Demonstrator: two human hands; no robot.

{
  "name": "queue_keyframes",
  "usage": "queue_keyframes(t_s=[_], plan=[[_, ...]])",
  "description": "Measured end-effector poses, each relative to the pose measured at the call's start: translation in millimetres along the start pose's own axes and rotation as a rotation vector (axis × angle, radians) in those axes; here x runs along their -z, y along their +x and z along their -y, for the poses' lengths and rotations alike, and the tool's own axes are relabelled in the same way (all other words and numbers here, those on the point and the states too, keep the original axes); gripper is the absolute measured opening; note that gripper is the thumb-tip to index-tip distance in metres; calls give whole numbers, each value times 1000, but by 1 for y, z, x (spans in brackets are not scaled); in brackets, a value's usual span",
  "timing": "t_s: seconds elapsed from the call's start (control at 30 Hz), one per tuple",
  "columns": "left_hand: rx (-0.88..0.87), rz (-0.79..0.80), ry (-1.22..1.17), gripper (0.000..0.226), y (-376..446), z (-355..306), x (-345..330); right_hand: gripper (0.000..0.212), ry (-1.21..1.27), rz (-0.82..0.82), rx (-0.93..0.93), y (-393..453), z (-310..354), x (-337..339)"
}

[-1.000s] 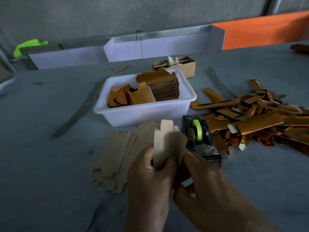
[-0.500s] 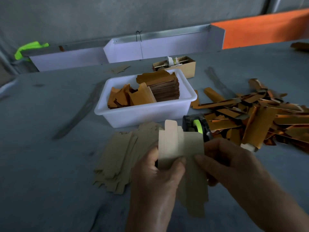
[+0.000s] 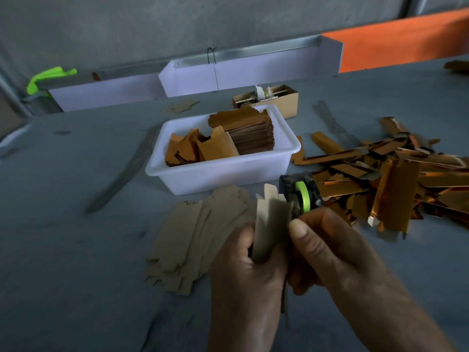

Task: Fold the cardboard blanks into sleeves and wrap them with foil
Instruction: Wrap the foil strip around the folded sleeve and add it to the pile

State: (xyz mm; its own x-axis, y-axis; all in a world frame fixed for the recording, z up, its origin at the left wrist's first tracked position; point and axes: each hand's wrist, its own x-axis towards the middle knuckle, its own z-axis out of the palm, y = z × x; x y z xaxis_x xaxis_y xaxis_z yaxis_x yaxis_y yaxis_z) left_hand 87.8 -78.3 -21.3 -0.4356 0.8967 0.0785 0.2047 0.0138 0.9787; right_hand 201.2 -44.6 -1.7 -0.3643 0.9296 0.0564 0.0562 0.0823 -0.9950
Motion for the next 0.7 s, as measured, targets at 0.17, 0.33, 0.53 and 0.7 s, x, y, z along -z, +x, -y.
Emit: queue_keyframes(t_s=[0.17, 0.33, 0.53, 0.7], plan=[[109, 245, -180, 20, 4, -7, 11, 35, -111, 22, -53, 4, -6, 2], [164, 296, -238, 20, 7, -1, 18, 8, -110, -2, -65, 4, -7, 1], [140, 395, -166, 15, 8, 1, 23, 50, -164, -113, -77, 6, -6, 8], [186, 333, -173, 17, 8, 5, 16, 33, 138, -128, -164, 10, -14, 5]])
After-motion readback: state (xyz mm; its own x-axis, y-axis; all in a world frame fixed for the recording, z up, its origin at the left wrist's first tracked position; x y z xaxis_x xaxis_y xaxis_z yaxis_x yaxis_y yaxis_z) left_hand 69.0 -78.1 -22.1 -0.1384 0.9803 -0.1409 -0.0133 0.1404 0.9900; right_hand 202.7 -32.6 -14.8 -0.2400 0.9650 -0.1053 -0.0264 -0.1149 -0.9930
